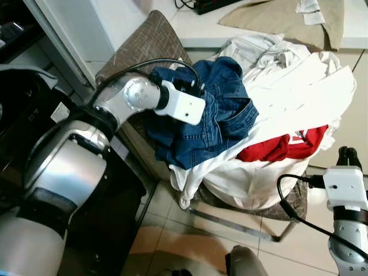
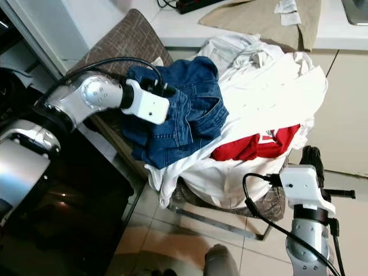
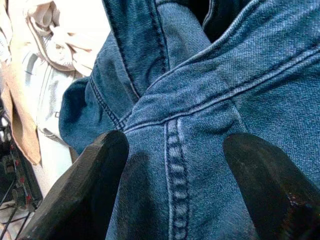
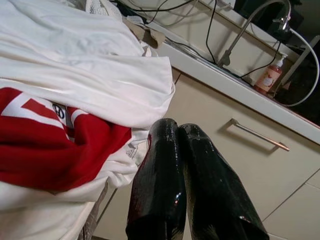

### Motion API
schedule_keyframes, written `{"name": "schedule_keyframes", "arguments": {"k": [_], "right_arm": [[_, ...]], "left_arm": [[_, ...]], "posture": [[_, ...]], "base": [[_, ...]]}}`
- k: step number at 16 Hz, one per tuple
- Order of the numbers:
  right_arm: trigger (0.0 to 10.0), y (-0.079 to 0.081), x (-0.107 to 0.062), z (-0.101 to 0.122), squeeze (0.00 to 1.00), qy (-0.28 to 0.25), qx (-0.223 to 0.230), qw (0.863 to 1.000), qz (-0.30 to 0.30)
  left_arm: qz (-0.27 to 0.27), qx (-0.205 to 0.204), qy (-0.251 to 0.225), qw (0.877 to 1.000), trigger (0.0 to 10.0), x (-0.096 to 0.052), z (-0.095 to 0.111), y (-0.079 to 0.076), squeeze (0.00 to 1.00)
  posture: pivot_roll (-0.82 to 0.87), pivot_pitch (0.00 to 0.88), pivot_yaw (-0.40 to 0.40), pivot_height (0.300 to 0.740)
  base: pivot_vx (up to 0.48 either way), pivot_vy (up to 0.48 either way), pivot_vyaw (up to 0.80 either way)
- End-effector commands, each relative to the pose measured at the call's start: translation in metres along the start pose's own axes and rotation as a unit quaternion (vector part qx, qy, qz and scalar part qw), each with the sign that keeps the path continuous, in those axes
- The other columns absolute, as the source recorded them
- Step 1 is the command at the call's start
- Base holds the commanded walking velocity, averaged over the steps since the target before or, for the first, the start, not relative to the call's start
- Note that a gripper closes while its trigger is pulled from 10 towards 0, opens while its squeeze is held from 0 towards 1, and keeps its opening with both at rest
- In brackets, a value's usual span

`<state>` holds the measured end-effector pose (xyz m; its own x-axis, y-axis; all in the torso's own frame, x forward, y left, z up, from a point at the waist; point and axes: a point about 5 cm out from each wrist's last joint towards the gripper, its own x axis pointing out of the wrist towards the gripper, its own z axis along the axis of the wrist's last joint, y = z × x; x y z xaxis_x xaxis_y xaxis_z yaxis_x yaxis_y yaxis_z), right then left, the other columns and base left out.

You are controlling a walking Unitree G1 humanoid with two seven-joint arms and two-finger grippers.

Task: Clothes washing

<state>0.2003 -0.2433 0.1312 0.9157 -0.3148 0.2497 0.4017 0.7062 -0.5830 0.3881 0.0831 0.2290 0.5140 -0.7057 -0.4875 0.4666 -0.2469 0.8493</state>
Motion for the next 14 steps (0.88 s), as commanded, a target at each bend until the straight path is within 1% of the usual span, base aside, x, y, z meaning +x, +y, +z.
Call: {"name": "schedule_keyframes", "arguments": {"k": [1, 2, 3, 5, 7, 8, 9, 11, 12, 13, 14], "right_arm": [[10.0, 0.002, -0.002, 0.004, 0.0, -0.001, 0.003, 1.0, 0.005], [10.0, 0.003, -0.001, 0.004, 0.0, -0.001, 0.003, 1.0, 0.007], [10.0, 0.003, -0.001, 0.004, 0.0, -0.001, 0.003, 1.0, 0.007], [10.0, 0.004, -0.001, 0.004, 0.0, -0.002, 0.003, 1.0, 0.01], [10.0, 0.004, 0.0, 0.004, 0.0, -0.002, 0.002, 1.0, 0.01], [10.0, 0.004, 0.0, 0.004, 0.0, -0.003, 0.002, 1.0, 0.01], [10.0, 0.005, 0.001, 0.004, 0.0, -0.003, 0.002, 1.0, 0.01], [10.0, 0.005, 0.001, 0.004, 0.0, -0.004, 0.002, 1.0, 0.01], [10.0, 0.005, 0.001, 0.004, 0.0, -0.004, 0.003, 1.0, 0.01], [10.0, 0.006, 0.001, 0.004, 0.0, -0.004, 0.003, 1.0, 0.01], [10.0, 0.006, 0.002, 0.004, 0.0, -0.004, 0.003, 1.0, 0.011]], "left_arm": [[0.0, 0.002, 0.017, 1.0, 10.0, 0.001, -0.005, -0.008, 0.0], [0.007, 0.007, 0.026, 1.0, 10.0, 0.007, -0.006, -0.015, 0.0], [0.007, 0.007, 0.026, 1.0, 10.0, 0.007, -0.006, -0.015, 0.0], [0.024, 0.008, 0.031, 0.999, 10.0, 0.014, -0.004, -0.023, 0.0], [0.035, 0.01, 0.035, 0.999, 10.0, 0.016, -0.004, -0.024, 0.0], [0.061, 0.003, 0.04, 0.997, 10.0, 0.019, -0.004, -0.025, 0.0], [0.075, -0.003, 0.043, 0.996, 10.0, 0.021, -0.004, -0.026, 0.0], [0.084, -0.007, 0.045, 0.995, 10.0, 0.022, -0.004, -0.026, 0.0], [0.097, -0.013, 0.048, 0.994, 4.8, 0.024, -0.004, -0.029, 0.0], [0.111, -0.02, 0.052, 0.992, 0.0, 0.026, -0.004, -0.03, 0.0], [0.118, -0.022, 0.052, 0.991, 0.0, 0.028, -0.003, -0.034, 0.0]], "posture": [[-0.37, 0.156, 0.226, 0.723], [-0.37, 0.156, 0.222, 0.723], [-0.37, 0.156, 0.222, 0.723], [-0.37, 0.155, 0.219, 0.723], [-0.37, 0.155, 0.219, 0.723], [-0.36, 0.149, 0.221, 0.723], [-0.36, 0.142, 0.22, 0.723], [-0.36, 0.142, 0.22, 0.723], [-0.36, 0.136, 0.219, 0.723], [-0.36, 0.136, 0.219, 0.723], [-0.36, 0.127, 0.218, 0.723]], "base": [[0.0, 0.0, 0.0], [0.0, 0.0, 0.0], [0.0, 0.0, 0.0], [0.0, 0.0, 0.0], [0.0, 0.0, 0.0], [0.0, 0.0, 0.0], [0.0, 0.0, 0.0], [0.0, 0.0, 0.0], [0.0, 0.0, 0.0], [0.0, 0.0, 0.0], [0.0, 0.0, 0.0]]}}
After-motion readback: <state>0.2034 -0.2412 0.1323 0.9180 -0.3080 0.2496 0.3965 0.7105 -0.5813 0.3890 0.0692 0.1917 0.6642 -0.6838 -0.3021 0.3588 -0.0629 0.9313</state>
